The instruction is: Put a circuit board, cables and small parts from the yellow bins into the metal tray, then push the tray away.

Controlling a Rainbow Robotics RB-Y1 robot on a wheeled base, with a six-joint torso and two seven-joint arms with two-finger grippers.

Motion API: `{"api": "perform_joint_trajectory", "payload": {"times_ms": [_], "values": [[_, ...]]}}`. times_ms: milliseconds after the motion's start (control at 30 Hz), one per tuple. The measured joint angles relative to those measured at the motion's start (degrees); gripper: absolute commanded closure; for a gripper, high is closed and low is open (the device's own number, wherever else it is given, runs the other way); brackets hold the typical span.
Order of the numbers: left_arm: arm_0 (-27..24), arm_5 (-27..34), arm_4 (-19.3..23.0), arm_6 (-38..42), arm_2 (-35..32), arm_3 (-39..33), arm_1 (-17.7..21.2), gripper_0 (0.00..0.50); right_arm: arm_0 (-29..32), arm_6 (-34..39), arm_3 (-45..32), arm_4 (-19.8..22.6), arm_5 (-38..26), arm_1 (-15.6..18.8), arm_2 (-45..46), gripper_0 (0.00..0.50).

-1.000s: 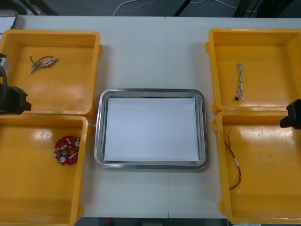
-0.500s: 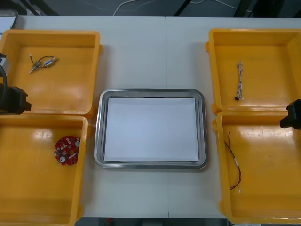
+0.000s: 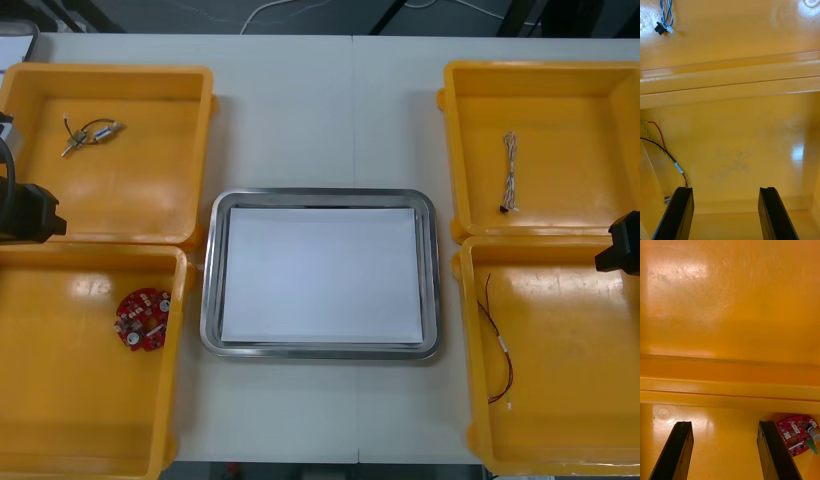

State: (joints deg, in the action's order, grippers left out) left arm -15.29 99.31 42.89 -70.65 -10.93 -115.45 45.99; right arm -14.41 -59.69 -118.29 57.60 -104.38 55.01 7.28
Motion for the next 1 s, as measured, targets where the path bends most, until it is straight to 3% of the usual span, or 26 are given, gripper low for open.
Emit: {"api": "perform_joint_trajectory", "payload": {"times_ms": [1000], "values": [[0.00,0.00,0.00,0.00,0.00,0.00,0.00,0.000,0.00,0.00,0.00,0.00,0.00,0.00,0.00,0.000]]}}
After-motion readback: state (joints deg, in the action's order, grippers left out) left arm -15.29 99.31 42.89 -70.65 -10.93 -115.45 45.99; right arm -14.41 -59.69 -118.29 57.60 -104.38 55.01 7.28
